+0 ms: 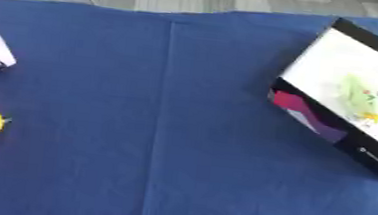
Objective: Pick up the objects with one hand, pass them to the other hand, and then place them into the box on the other side of the table.
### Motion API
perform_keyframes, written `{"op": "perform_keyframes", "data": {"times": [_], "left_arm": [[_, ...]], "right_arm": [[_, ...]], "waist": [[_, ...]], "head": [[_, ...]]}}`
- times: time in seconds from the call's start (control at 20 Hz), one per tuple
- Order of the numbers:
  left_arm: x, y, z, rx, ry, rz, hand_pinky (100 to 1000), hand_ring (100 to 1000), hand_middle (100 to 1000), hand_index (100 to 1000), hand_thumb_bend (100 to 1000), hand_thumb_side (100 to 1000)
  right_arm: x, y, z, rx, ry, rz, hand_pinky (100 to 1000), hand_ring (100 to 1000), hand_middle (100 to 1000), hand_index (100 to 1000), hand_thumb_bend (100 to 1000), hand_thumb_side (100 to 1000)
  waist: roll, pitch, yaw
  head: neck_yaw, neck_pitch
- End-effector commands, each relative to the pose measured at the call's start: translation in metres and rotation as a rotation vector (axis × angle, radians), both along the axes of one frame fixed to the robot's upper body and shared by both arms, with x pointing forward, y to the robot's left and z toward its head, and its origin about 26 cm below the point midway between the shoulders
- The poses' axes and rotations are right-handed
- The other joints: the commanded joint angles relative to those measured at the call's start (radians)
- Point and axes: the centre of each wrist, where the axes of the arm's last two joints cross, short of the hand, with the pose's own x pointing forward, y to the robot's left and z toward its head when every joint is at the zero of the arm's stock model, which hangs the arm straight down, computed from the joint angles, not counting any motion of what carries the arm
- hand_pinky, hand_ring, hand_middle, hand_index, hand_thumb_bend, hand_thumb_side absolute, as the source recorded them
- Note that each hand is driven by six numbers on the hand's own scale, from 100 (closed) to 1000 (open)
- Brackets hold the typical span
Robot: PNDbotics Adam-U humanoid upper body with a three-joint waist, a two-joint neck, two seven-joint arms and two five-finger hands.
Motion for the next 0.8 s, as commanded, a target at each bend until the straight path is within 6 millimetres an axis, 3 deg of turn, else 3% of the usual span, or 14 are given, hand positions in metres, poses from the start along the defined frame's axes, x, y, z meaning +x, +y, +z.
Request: {"op": "perform_keyframes", "data": {"times": [0.05,0.45,0.8], "left_arm": [[-0.001,0.002,0.025,0.031,-0.055,-0.003,886,866,735,613,337,100],[-0.004,-0.006,0.039,0.043,-0.093,-0.048,874,854,726,600,337,100],[-0.010,-0.031,0.052,0.063,-0.161,-0.172,857,844,710,595,325,100]], "right_arm": [[-0.001,-0.003,0.011,-0.034,-0.017,-0.004,1000,1000,1000,1000,100,544],[-0.003,-0.004,0.012,-0.024,-0.019,-0.001,1000,1000,1000,1000,100,540],[-0.003,0.000,0.020,-0.006,-0.034,0.033,1000,1000,1000,1000,100,524]], "waist": [[0.008,-0.019,0.002],[0.001,-0.032,0.007],[-0.014,-0.062,0.018]], "head": [[-0.004,-0.001],[-0.001,0.005],[0.006,0.016]]}}
